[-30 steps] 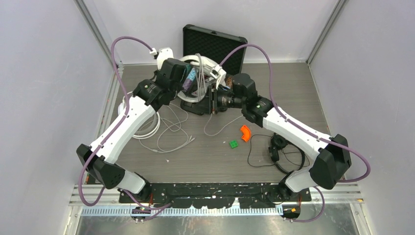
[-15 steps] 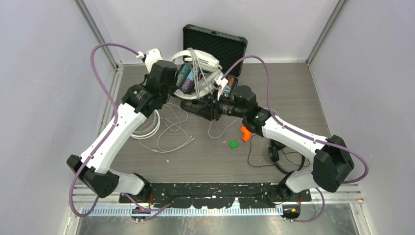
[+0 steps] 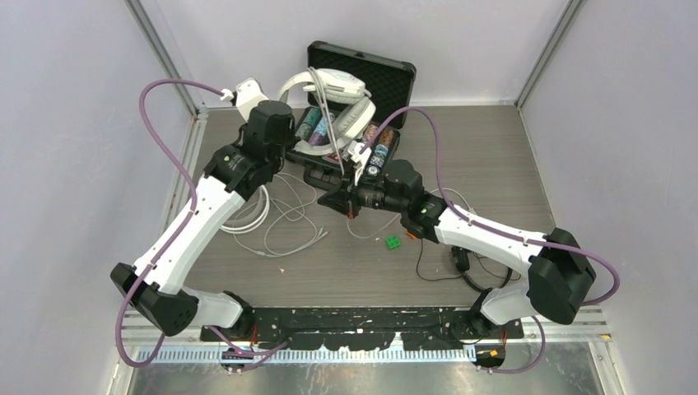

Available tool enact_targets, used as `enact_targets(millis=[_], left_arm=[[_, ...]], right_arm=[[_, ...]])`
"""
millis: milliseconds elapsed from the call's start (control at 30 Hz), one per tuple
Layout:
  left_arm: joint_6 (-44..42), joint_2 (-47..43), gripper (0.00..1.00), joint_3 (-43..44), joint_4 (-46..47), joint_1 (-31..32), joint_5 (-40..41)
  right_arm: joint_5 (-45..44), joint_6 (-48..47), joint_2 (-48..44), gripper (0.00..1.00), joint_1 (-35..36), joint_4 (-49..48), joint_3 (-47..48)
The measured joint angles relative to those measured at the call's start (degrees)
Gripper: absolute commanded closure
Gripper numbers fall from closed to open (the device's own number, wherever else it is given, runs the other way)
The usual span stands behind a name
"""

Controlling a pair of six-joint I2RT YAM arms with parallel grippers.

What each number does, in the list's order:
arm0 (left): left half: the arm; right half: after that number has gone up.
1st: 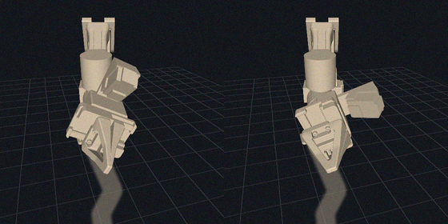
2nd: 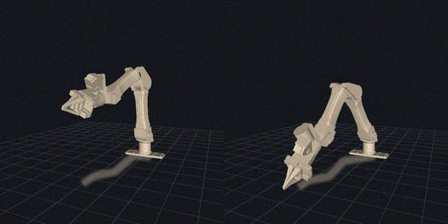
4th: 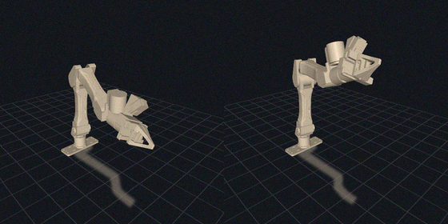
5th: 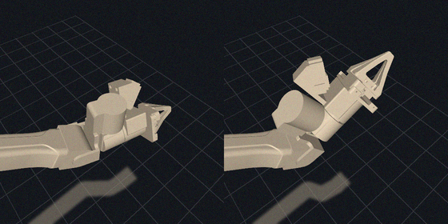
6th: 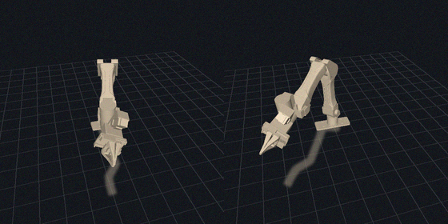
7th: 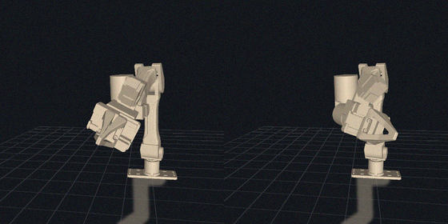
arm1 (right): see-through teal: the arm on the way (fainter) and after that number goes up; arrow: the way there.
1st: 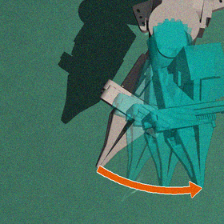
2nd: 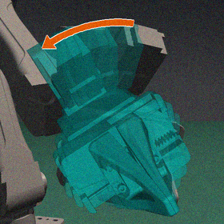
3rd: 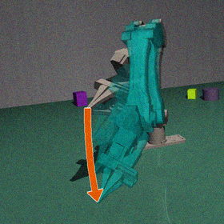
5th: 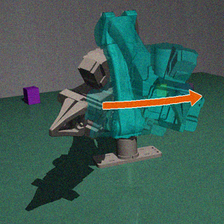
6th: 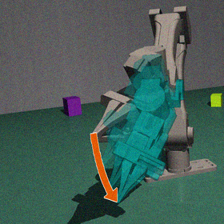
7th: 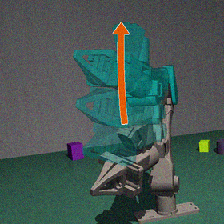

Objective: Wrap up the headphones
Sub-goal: Wrap the headphones cable around the headphones.

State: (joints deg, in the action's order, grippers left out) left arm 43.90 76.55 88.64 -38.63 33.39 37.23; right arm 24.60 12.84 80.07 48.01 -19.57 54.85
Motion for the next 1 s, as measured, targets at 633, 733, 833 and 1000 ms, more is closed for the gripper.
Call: enact_targets(millis=[633, 733, 833, 1000], left_arm=[[9.79, -4.50, 1.00, -2.21, 1.99, -3.17, -7.72], [9.79, -6.08, 1.00, -2.21, 1.11, -3.19, -7.98], [9.79, -7.37, 1.00, -2.21, 0.28, -3.19, -7.96], [9.75, -8.28, 1.00, -2.14, -0.79, -3.19, -7.96]], right_arm=[[-5.92, -5.01, 0.66, 0.77, 0.15, -5.44, -6.67], [-5.68, -5.42, 2.03, 0.73, 0.15, -7.45, -8.98], [-5.01, -5.46, 3.89, 0.66, 0.15, -11.34, -11.56], [-4.24, -6.05, 6.36, 0.56, 0.13, -16.11, -13.64]])
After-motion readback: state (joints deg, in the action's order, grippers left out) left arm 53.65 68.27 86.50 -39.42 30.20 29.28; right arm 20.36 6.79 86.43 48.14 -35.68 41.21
